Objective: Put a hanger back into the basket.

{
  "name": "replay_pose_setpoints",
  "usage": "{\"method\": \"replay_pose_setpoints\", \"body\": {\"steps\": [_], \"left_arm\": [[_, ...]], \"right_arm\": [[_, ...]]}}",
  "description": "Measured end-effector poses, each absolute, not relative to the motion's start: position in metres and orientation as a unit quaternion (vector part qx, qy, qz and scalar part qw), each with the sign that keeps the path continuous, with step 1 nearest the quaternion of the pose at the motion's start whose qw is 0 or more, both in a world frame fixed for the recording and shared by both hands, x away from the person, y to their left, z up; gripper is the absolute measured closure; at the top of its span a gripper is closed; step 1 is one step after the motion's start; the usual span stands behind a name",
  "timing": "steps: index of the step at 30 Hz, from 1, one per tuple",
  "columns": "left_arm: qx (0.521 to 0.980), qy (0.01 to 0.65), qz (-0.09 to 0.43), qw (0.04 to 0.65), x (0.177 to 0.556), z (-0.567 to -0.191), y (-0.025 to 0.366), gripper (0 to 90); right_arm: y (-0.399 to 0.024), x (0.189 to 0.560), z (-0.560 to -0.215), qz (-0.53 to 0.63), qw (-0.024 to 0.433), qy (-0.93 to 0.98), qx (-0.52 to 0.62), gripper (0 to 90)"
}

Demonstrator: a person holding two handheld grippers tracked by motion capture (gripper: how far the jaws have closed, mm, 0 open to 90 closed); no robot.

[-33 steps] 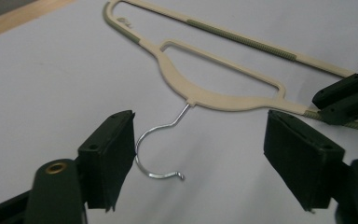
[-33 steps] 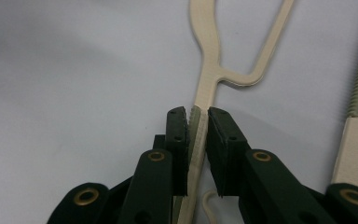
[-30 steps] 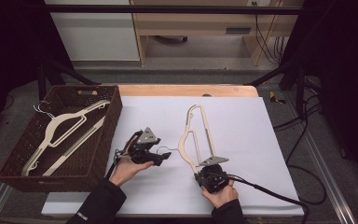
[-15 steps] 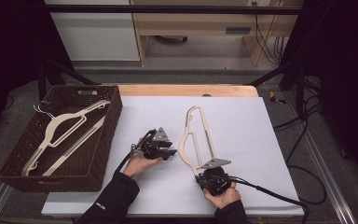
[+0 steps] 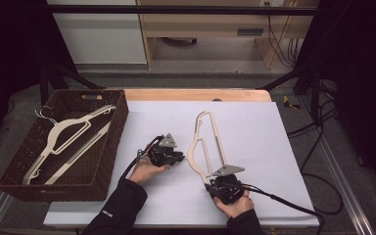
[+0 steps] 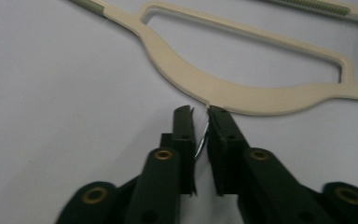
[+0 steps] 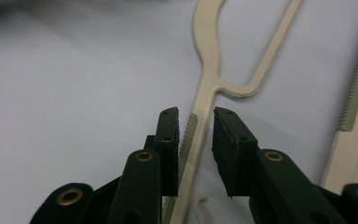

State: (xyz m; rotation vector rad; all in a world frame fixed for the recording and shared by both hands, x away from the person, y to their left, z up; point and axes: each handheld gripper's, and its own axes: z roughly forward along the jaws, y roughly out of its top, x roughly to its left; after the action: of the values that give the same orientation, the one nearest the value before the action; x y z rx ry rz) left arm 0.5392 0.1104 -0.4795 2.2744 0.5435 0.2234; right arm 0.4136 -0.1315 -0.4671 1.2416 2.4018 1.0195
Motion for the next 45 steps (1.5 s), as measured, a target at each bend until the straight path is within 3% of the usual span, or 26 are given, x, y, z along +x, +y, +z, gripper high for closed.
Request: {"method": "replay_pose_setpoints", "body": {"steps": [15,28,32,34,36,45], "left_arm": [[0.925,0.157,0.103,0.33,0.513,-0.465,0.106,88.5],[0.923,0.186,0.105,0.321,0.497,-0.442,0.107,88.7],[0.923,0.192,0.11,0.315,0.493,-0.437,0.106,88.7],[0.923,0.196,0.11,0.311,0.492,-0.436,0.105,88.7],[0.923,0.2,0.108,0.31,0.491,-0.437,0.104,88.7],[0.914,0.206,0.095,0.337,0.487,-0.428,0.113,87.4]], "right_arm": [[-0.136,0.415,-0.468,0.359,0.131,0.815,0.435,56.5],[-0.131,0.406,-0.476,0.358,0.12,0.819,0.431,54.1],[-0.131,0.405,-0.477,0.354,0.126,0.818,0.435,60.2],[-0.13,0.405,-0.476,0.359,0.11,0.819,0.434,71.7],[-0.127,0.404,-0.476,0.358,0.097,0.817,0.442,77.6],[-0.133,0.404,-0.465,0.359,0.095,0.813,0.449,80.5]]}}
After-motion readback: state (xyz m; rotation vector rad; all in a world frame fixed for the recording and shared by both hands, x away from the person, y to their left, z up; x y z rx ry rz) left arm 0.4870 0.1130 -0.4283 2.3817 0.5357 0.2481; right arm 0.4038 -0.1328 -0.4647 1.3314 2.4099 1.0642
